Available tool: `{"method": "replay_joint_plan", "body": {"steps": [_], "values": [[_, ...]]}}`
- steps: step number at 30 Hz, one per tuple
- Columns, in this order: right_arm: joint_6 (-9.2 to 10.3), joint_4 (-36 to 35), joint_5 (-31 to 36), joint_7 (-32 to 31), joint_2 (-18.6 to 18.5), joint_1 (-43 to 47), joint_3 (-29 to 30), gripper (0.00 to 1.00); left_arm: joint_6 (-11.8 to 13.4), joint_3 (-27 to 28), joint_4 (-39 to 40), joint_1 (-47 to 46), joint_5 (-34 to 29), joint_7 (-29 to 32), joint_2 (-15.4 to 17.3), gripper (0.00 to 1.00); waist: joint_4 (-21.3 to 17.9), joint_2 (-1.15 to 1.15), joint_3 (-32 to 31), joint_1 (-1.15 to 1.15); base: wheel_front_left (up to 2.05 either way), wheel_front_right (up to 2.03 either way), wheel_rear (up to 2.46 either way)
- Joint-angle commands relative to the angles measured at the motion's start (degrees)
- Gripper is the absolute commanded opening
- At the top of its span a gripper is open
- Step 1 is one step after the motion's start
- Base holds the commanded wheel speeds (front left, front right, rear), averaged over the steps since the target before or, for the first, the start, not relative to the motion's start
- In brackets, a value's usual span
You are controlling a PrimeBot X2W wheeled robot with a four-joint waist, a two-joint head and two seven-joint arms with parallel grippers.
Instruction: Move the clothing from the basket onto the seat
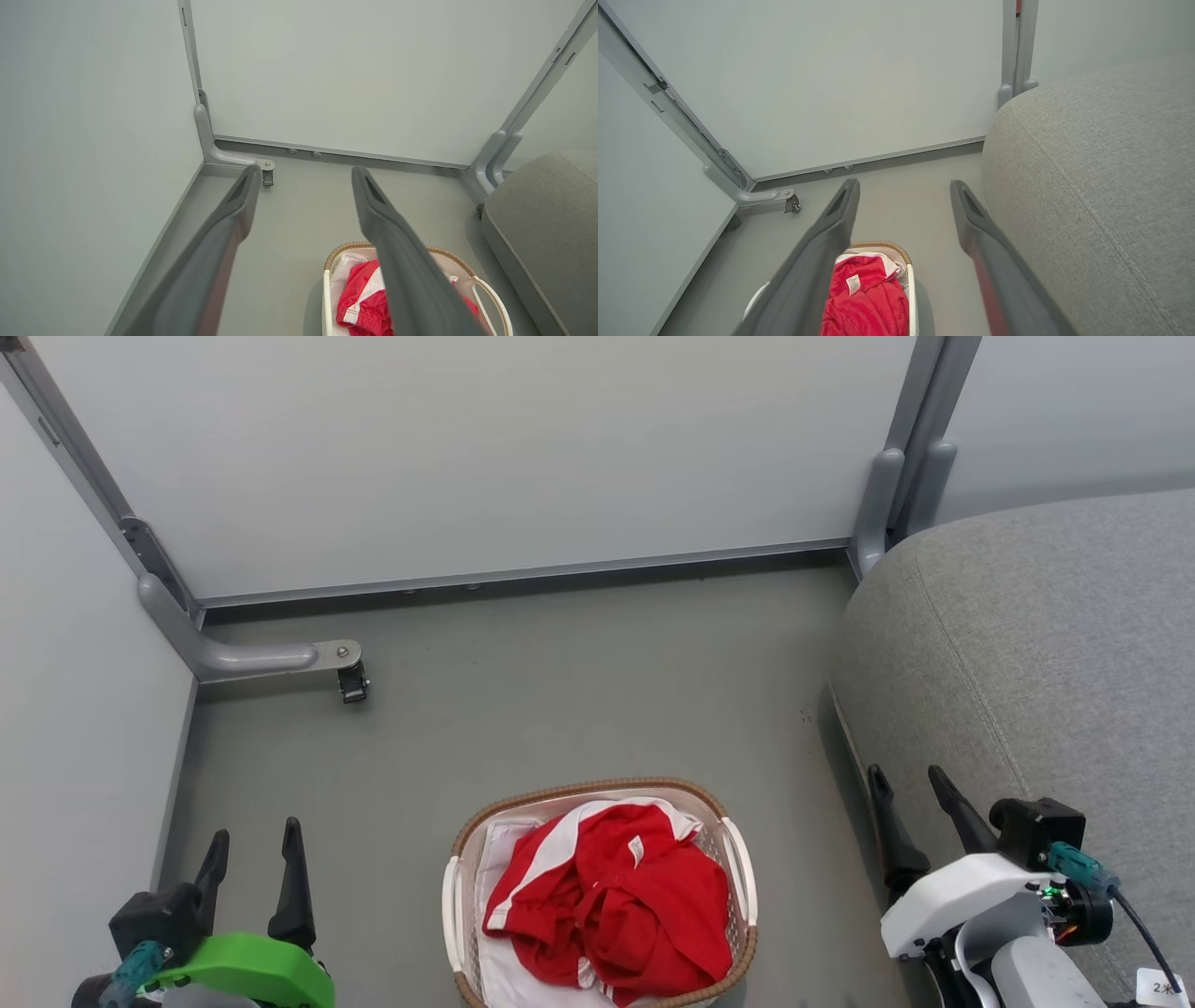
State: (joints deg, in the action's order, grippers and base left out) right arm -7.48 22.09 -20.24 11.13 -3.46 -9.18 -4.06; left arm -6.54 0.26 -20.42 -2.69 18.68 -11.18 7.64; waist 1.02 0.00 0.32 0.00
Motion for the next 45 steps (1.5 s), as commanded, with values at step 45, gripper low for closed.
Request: {"method": "replay_joint_plan", "body": {"steps": [45], "values": [[-0.01, -0.8, 13.5, 4.1, 0.4, -5.9, -2.1, 1.00, -1.0, -6.6, -3.6, -4.1, -5.5, -4.1, 1.4, 1.00, -2.9, 0.00, 11.7, 0.00, 0.00, 0.00, 0.00]]}}
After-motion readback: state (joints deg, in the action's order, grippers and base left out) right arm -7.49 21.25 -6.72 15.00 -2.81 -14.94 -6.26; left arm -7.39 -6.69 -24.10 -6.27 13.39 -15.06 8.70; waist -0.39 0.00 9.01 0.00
